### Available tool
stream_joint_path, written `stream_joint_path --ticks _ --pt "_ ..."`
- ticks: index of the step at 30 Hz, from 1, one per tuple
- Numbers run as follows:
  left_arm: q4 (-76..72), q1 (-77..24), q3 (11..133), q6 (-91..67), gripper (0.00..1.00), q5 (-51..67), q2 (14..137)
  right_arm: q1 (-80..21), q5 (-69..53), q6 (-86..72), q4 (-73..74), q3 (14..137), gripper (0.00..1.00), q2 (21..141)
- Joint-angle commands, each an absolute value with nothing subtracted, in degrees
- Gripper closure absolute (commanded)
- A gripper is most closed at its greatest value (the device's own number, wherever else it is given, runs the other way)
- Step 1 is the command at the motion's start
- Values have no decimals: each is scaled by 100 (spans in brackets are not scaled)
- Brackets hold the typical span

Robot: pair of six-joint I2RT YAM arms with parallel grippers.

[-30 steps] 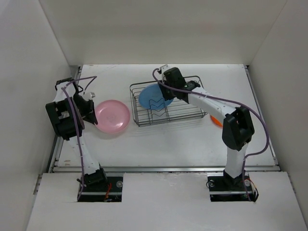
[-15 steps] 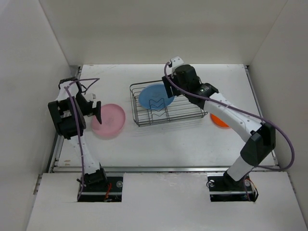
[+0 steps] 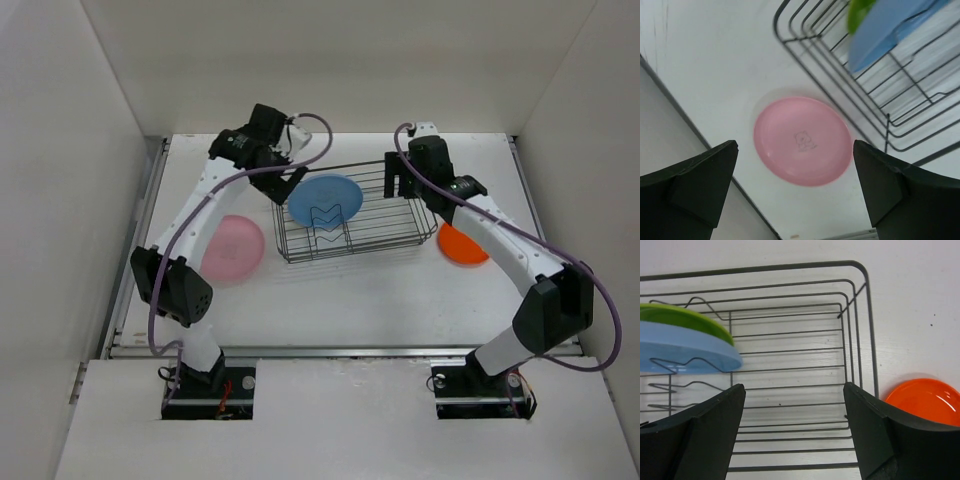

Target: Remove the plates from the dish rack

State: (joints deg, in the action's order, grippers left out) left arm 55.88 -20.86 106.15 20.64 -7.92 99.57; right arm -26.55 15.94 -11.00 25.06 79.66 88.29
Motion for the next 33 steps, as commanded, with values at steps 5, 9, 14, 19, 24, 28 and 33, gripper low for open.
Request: stream_joint_path --ticks 5,9,14,19,24,28,33 --pt "5872 -3057 11442 2979 0 -816 10817 -2197 1204 -1564 2303 7480 15 8376" --pt "5862 -3190 11952 2840 0 -1362 11512 -2083 1204 -1617 2303 7269 15 8166" --pt "5819 -3252 12120 2716 40 -1310 11742 -2030 1151 -1617 2303 7093 15 8112" --pt "5757 -3305 12120 2610 90 -1502 11620 -2030 1090 -1617 2303 7093 15 8112" --pt "5634 -3305 12120 2558 100 -1626 11259 -2030 897 -1670 2303 7154 15 8227" --pt "5520 -3305 12488 2558 100 -1819 10978 -2030 765 -1670 2303 7207 15 8279" --pt "5222 -3113 13104 2155 100 -2178 10557 -2030 186 -1513 2303 7383 15 8586"
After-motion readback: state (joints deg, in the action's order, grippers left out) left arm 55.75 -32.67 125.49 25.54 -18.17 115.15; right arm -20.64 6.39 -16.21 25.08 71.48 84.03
